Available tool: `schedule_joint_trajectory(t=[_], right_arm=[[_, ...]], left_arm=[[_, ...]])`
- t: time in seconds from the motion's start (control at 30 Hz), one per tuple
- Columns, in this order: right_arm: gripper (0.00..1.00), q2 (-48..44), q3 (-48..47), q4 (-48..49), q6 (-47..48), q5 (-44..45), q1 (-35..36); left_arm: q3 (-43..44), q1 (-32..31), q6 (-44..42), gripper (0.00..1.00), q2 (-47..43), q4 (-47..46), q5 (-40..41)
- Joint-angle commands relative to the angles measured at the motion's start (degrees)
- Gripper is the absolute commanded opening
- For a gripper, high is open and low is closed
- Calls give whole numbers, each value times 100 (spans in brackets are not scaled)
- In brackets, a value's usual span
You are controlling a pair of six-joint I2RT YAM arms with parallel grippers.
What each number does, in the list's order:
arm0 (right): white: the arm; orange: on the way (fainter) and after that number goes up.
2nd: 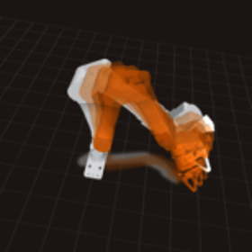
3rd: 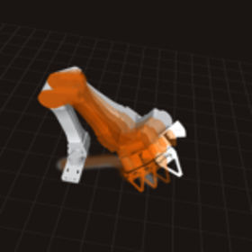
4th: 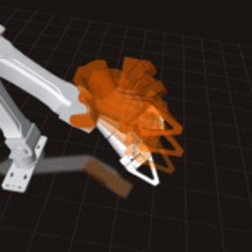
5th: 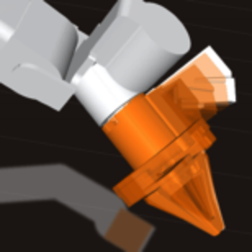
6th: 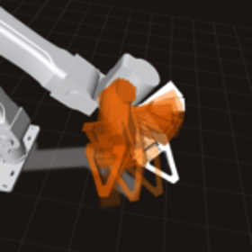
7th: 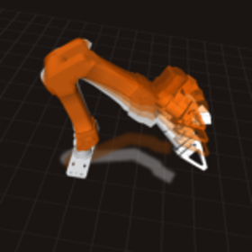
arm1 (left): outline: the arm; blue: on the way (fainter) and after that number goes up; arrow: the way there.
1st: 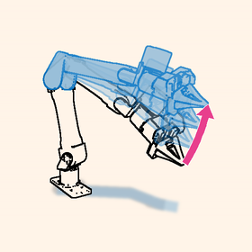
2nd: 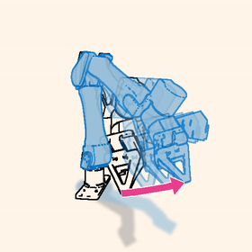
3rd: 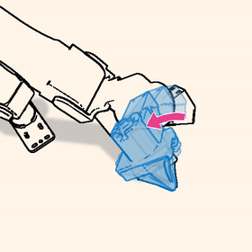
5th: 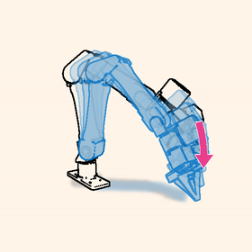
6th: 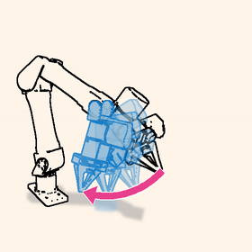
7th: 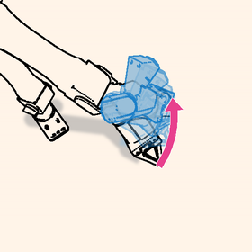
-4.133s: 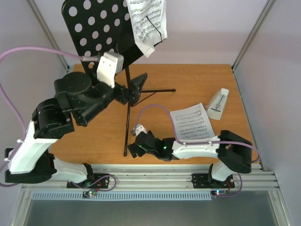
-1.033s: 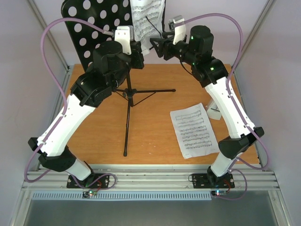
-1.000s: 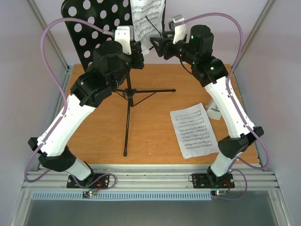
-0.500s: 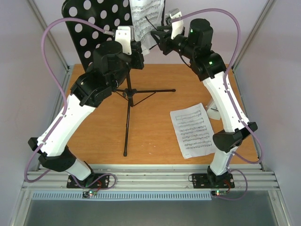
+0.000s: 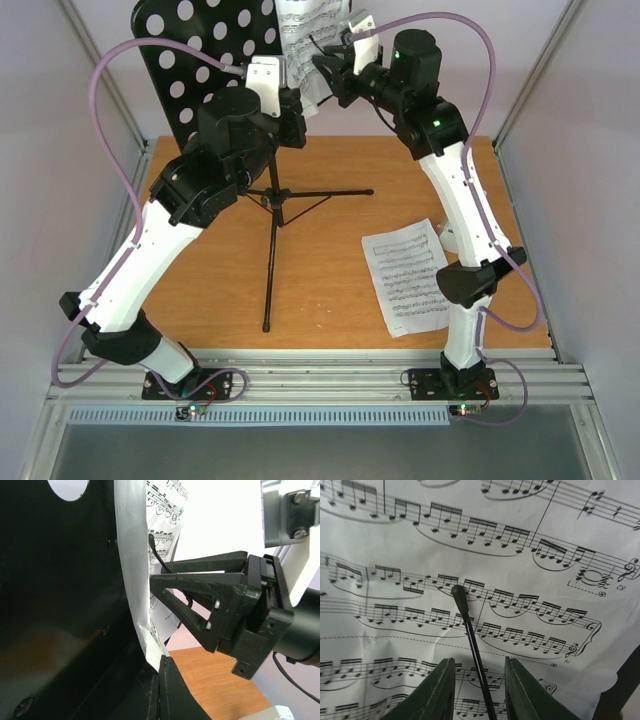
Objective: Pack up the instrument practice props
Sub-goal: Pick up the sheet music from the music stand.
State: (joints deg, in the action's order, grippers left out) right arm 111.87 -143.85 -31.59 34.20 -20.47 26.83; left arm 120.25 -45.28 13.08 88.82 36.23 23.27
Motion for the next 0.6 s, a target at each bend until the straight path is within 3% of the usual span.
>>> schedule_joint_trajectory(t=[0.0, 0.1, 0.33, 0.57], right_arm=[[26, 162, -339, -191, 273, -28, -20], [16, 167, -337, -108, 322, 20, -20], [2, 142, -334, 47, 397, 69, -20], [1, 135, -304, 126, 258, 242, -20]], left_arm=[[-70, 33, -93, 0, -201, -162, -73], [-72, 30, -104, 0, -202, -156, -84], [-218, 28, -90, 1, -327, -177, -156], [-519, 29, -127, 0, -690, -104, -738]])
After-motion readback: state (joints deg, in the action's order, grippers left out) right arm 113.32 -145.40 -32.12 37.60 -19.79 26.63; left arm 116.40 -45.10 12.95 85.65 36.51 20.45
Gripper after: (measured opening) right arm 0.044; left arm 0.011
